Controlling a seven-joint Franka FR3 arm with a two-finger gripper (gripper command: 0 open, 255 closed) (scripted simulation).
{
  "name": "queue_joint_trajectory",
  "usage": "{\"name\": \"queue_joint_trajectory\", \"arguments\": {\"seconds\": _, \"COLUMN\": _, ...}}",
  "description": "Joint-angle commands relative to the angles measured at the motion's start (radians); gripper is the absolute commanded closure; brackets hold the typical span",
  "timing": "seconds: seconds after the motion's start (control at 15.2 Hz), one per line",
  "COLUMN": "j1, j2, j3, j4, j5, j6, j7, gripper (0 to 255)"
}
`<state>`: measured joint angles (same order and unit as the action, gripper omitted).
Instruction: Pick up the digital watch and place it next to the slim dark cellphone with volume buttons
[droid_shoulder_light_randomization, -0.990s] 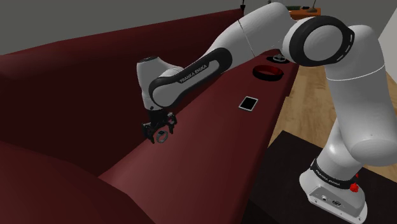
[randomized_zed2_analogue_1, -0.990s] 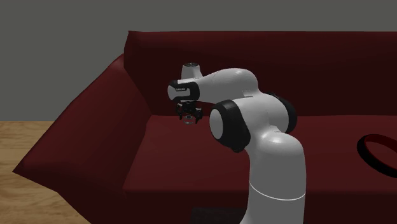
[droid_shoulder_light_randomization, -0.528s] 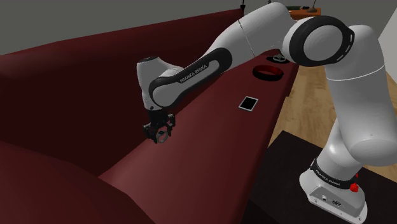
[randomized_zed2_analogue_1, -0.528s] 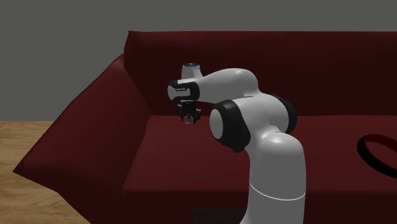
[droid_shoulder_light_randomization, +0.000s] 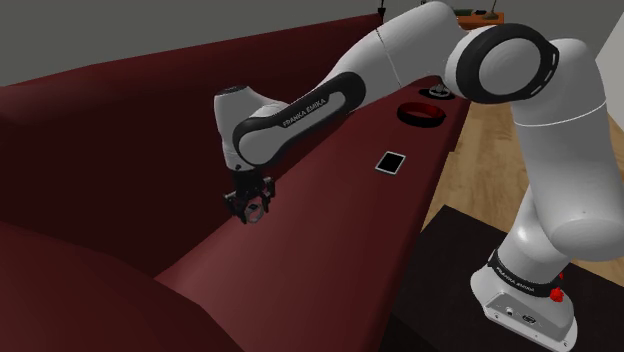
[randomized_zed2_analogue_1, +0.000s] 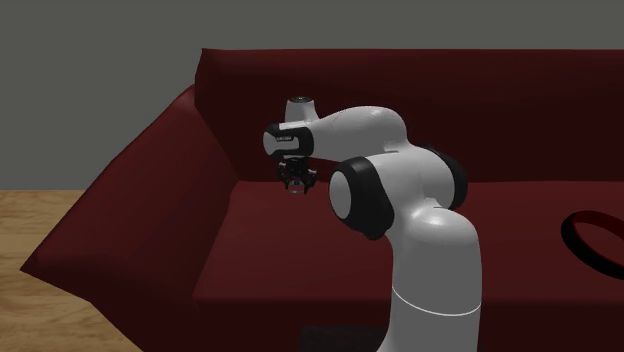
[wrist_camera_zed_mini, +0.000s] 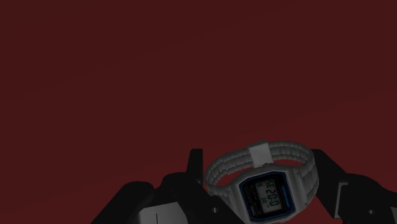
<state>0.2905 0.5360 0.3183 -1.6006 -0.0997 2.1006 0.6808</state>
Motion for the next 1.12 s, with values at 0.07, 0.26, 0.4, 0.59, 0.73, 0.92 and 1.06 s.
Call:
{"name": "queue_joint_trajectory", "arguments": {"seconds": 0.07, "j1": -0.001, "j2": -0.017, "j3": 0.003, "j4": 0.012, "j5": 0.005, "j6": -0.028, "j7": -0.001, "gripper": 255}}
{"name": "queue_joint_trajectory", "arguments": {"seconds": 0.26, "j1": -0.003, "j2": -0.032, "j3": 0.006, "j4": 0.029, "j5": 0.01, "j6": -0.061, "j7": -0.002, "gripper": 255}}
{"name": "queue_joint_trajectory", "arguments": {"seconds": 0.4, "j1": -0.003, "j2": -0.042, "j3": 0.008, "j4": 0.042, "j5": 0.013, "j6": -0.083, "j7": -0.003, "gripper": 255}}
{"name": "queue_joint_trajectory", "arguments": {"seconds": 0.59, "j1": -0.004, "j2": -0.055, "j3": 0.011, "j4": 0.064, "j5": 0.017, "j6": -0.117, "j7": -0.004, "gripper": 255}}
{"name": "queue_joint_trajectory", "arguments": {"seconds": 0.73, "j1": -0.004, "j2": -0.063, "j3": 0.012, "j4": 0.079, "j5": 0.02, "j6": -0.14, "j7": -0.004, "gripper": 255}}
{"name": "queue_joint_trajectory", "arguments": {"seconds": 0.92, "j1": -0.004, "j2": -0.073, "j3": 0.014, "j4": 0.105, "j5": 0.023, "j6": -0.175, "j7": -0.005, "gripper": 255}}
{"name": "queue_joint_trajectory", "arguments": {"seconds": 1.06, "j1": -0.004, "j2": -0.079, "j3": 0.016, "j4": 0.124, "j5": 0.025, "j6": -0.199, "j7": -0.005, "gripper": 255}}
